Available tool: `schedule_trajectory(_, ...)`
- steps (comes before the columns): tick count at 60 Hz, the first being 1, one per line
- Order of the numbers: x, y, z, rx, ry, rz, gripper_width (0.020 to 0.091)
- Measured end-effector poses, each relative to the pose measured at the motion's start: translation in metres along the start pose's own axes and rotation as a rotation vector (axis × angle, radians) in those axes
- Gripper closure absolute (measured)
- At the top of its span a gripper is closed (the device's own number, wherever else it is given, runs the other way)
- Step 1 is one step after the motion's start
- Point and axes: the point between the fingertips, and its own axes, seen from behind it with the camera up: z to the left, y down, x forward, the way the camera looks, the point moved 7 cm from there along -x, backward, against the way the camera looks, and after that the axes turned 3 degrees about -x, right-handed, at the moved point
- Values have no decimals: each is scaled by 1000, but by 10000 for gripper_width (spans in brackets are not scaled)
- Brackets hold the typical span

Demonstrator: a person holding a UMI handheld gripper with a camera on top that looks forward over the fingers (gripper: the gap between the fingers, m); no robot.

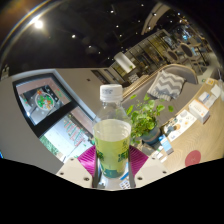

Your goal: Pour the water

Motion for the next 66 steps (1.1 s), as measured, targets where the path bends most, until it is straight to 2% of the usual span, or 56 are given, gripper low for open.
schedule_trajectory(9, -14, -29, -66, -392, 160, -35, 682)
schedule_trajectory(13, -17, -26, -108, -507, 228, -17, 683)
schedule_trajectory(19, -17, -13, -164, -594, 286, 48, 684)
schedule_trajectory(29, -10, 22, -236, -627, 305, 132, 682)
schedule_trajectory(43, -3, 62, -276, -661, 262, 198, 667)
schedule_trajectory(47, -4, 63, -276, -671, 243, 156, 654)
schedule_trajectory(53, -7, 63, -275, -657, 241, 156, 598)
schedule_trajectory(57, -9, 64, -275, -645, 246, 193, 558)
schedule_trajectory(59, -10, 66, -276, -632, 255, 217, 479)
schedule_trajectory(62, -17, 66, -274, -609, 264, 247, 279)
schedule_trajectory(63, -19, 66, -272, -601, 265, 254, 234)
schedule_trajectory(66, -28, 64, -269, -586, 275, 281, 264)
